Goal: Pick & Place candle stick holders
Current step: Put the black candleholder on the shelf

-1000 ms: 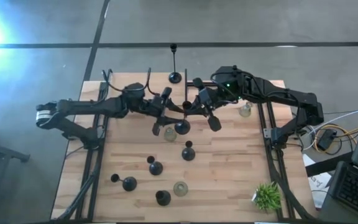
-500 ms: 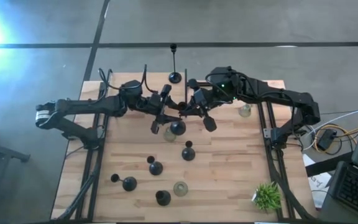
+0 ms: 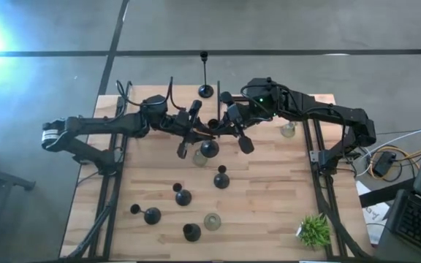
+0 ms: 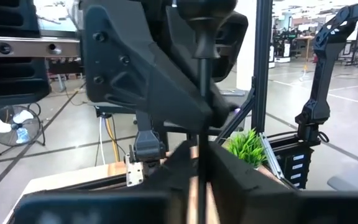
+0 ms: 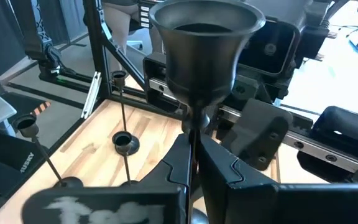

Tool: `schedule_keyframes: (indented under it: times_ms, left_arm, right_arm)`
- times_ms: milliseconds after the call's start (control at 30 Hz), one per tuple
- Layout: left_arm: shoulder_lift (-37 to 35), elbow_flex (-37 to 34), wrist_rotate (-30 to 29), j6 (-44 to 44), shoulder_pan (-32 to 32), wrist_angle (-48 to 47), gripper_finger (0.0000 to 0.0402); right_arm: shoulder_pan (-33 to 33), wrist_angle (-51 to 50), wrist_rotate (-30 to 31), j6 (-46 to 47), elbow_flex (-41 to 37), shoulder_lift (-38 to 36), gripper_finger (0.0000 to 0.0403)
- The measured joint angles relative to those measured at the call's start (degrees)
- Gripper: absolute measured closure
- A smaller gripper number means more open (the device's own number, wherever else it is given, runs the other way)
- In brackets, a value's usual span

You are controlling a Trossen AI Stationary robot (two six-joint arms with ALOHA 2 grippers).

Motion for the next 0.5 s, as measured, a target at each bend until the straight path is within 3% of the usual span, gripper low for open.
schedule_keyframes:
  times_ms: [267, 500]
  left_arm:
    - [0.02, -0.02, -0.29, 0.07, 0.02, -0.1, 0.0384]
    - [0.0, -0.06, -0.82, 0.57, 0.09, -0.75, 0.0384]
  right_arm:
    - [0.0, -0.37, 0.12, 0.61, -0.02, -0.13, 0.0387]
    - [0.09, -5.27, 2.24, -2.4, -0.07, -1.97, 0.0335]
